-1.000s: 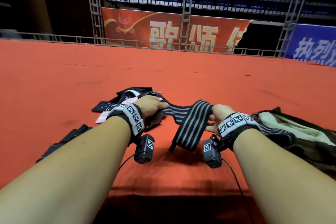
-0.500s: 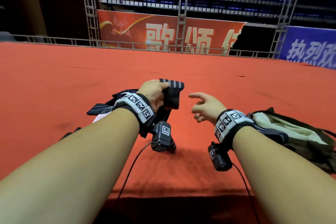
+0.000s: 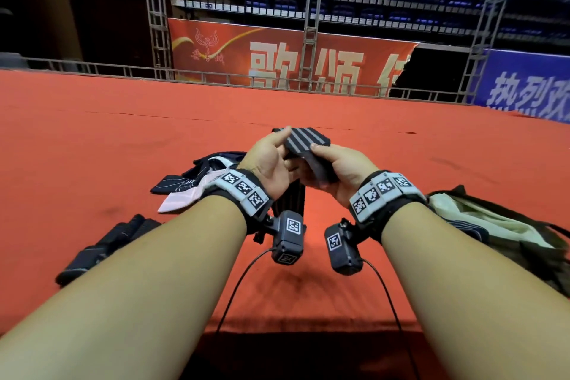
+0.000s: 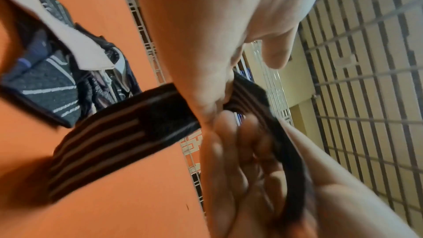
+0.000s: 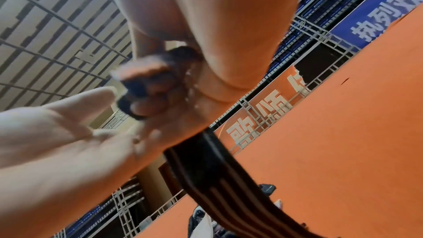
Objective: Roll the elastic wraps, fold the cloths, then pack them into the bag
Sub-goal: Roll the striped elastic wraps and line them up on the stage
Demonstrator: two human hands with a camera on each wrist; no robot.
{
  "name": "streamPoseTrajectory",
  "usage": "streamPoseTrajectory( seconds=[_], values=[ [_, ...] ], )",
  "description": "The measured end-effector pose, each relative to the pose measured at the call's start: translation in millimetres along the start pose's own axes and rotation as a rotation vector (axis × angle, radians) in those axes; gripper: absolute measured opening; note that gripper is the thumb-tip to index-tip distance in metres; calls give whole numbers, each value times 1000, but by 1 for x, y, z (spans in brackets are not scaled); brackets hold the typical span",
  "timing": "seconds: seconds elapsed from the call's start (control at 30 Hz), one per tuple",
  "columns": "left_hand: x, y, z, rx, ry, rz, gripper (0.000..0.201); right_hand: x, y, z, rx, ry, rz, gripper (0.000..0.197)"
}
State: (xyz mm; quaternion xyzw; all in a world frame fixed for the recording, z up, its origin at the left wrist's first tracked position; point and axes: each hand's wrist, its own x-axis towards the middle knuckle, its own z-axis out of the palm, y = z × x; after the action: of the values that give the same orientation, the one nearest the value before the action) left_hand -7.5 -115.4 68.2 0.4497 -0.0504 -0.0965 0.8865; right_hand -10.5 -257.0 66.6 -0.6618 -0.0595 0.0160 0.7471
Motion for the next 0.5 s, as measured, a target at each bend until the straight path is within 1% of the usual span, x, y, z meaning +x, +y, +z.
streamPoseTrajectory(
  seconds=[0.03, 0.13, 0.2, 0.27, 0.33, 0.43, 0.47, 0.5],
  values=[
    [-1, 2, 0, -69, 2, 4, 47, -5, -1, -4, 37, -24, 48, 24],
    [1, 8, -6, -336, 12, 83, 43, -14, 0, -24, 31, -2, 138, 18],
    [1, 14, -11, -439, 53, 129, 44, -19, 2, -39, 29, 39, 172, 16],
    [1, 18, -18, -494, 132, 150, 63, -23, 5, -53, 28, 76, 192, 15],
    [0, 19, -24, -545, 176, 131, 74, -26, 7, -62, 38, 70, 210, 16],
    [7, 12, -37, -598, 189, 109, 76, -26, 9, -65, 81, 31, 204, 20],
    [9, 9, -40, -600, 201, 101, 72, -25, 10, -65, 80, 34, 203, 19],
    [11, 6, -42, -580, 200, 94, 64, -23, 10, -64, 64, 38, 201, 18]
  ],
)
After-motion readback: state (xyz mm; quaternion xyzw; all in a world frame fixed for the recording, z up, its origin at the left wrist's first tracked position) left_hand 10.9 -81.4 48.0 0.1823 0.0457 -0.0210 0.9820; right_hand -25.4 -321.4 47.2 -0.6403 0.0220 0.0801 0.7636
